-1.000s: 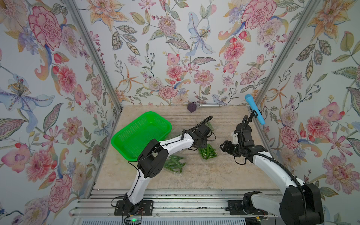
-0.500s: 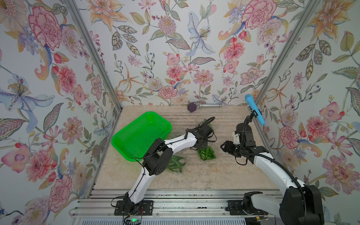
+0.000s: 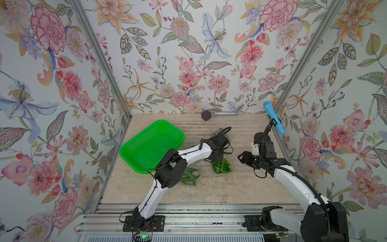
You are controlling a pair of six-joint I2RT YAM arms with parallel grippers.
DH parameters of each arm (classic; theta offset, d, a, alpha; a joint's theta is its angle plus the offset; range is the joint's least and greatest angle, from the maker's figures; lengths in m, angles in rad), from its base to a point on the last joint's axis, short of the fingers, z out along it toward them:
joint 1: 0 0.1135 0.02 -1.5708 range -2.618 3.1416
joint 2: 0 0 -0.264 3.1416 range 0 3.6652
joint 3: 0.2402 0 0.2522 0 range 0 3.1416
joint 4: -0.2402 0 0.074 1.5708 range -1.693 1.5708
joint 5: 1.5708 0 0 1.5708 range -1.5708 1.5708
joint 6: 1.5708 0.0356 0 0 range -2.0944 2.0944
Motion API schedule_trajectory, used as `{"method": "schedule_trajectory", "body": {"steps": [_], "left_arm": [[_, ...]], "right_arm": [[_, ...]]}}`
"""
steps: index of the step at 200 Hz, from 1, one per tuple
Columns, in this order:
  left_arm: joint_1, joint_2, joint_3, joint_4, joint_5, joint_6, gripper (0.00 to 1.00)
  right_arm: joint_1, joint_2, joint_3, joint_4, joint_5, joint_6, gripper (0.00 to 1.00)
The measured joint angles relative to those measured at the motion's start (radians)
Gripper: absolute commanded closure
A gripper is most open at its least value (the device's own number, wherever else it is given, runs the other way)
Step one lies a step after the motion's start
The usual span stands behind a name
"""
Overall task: Take small green peppers out of containers
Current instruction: Pick up the green pepper from the packing box.
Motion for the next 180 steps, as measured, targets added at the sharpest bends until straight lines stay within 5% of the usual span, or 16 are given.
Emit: {"method": "schedule_trajectory", "body": {"steps": [41, 137, 180], "left_arm": [[0.000, 0.000, 0.000, 0.000, 0.016, 0.005, 0.62], [0.000, 0.006, 0.013, -0.016, 0.032, 0.029, 0.94], [0.000, 0.002, 0.013, -0.018, 0.022, 0.029, 0.98]], "right_arm": [[-0.006, -0.014, 0.000, 0.000, 0.000, 0.000, 0.39], [-0.020, -0.027, 0.000, 0.001, -0.008, 0.000, 0.39], [-0.020, -0.027, 0.001, 0.001, -0.025, -0.008, 0.39]]}}
